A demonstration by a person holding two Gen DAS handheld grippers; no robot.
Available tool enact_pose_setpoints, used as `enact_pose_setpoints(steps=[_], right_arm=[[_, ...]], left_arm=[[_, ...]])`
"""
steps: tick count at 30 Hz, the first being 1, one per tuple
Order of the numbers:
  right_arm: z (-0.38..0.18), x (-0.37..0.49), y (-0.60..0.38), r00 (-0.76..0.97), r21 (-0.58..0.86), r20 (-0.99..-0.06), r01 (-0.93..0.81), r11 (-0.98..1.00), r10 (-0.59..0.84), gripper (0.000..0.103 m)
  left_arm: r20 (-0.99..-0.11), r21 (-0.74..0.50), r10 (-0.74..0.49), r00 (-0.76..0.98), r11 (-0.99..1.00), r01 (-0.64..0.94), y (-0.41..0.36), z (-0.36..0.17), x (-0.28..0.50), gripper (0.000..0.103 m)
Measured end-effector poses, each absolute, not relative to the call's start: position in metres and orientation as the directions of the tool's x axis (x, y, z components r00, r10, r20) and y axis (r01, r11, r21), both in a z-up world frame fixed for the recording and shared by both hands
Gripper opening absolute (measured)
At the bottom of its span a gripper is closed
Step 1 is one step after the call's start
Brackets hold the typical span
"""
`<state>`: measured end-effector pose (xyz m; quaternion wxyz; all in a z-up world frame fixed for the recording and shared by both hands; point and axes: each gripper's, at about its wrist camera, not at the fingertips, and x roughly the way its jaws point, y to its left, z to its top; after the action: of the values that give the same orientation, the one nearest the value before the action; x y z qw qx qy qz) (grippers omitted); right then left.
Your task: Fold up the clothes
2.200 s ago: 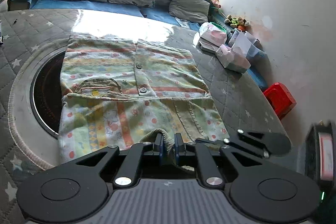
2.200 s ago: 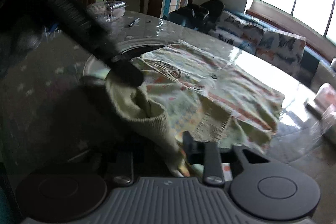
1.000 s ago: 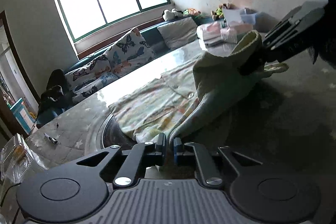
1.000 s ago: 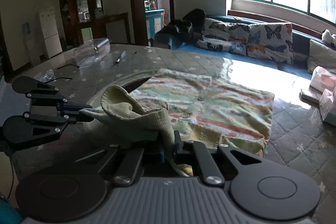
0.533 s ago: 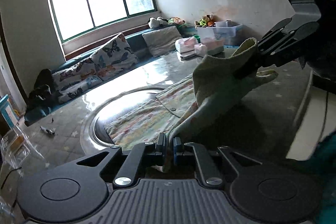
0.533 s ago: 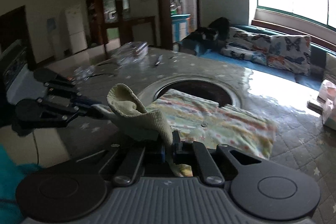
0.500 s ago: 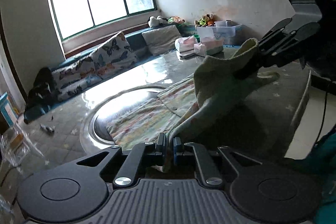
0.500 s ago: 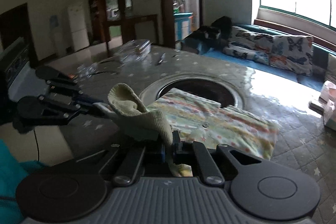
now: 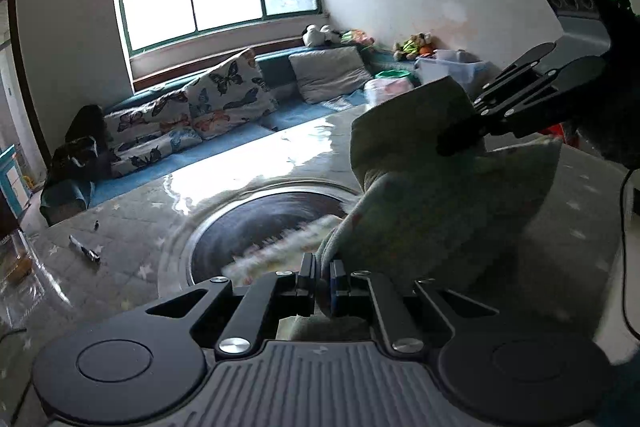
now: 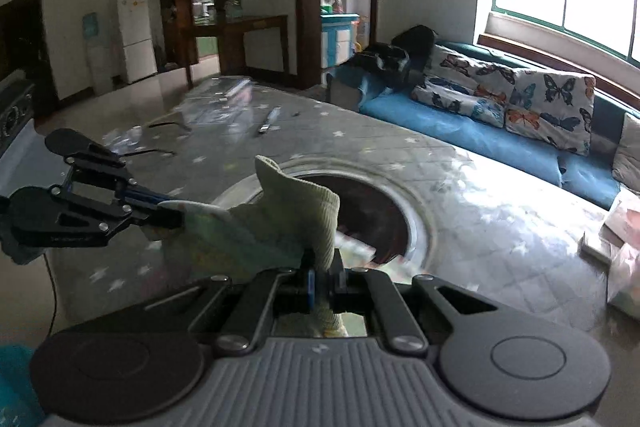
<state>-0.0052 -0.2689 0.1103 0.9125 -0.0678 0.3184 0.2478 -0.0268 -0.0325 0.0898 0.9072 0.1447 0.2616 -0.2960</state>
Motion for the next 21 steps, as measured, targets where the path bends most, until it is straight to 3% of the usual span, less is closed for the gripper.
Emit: enact_pose_setpoints(steps=[9, 10, 11, 12, 13, 21], right_arm=[[0.071, 0.092, -0.276, 0.691, 0.067, -0.647, -0.37, 0.927, 0.323, 0.012], [0.065, 0.093, -0.279, 0.696, 0.072, -0.647, -0.351, 0.934, 0.312, 0.012], [0.06, 0.092, -0.281, 0.696, 0.079, -0.65, -0.339, 0.937, 0.306, 0.019], [0.057, 0.087, -0.283, 0.697, 0.077, -0.653, -0.33, 0.941, 0.297, 0.032], [0.054, 0.08, -0.287, 0.701, 0.064, -0.656, -0.317, 0.946, 0.28, 0.037], [0.033, 0.041, -0.326, 0.721, 0.089, -0.666, -0.179, 0.98, 0.192, 0.039]], left_arm=[[-0.716, 0.014, -0.34, 0.61, 0.867, 0.499, -0.053, 0.029, 0.08, 0.008], [-0.718, 0.011, -0.337, 0.609, 0.87, 0.494, -0.052, 0.026, 0.082, 0.008], [-0.718, 0.007, -0.337, 0.609, 0.871, 0.491, -0.051, 0.024, 0.082, 0.008], [-0.718, 0.004, -0.337, 0.609, 0.873, 0.488, -0.05, 0.022, 0.082, 0.008], [-0.718, 0.0, -0.337, 0.608, 0.874, 0.485, -0.049, 0.02, 0.082, 0.008], [-0.698, 0.038, -0.314, 0.644, 0.882, 0.47, -0.054, 0.026, 0.079, 0.008]])
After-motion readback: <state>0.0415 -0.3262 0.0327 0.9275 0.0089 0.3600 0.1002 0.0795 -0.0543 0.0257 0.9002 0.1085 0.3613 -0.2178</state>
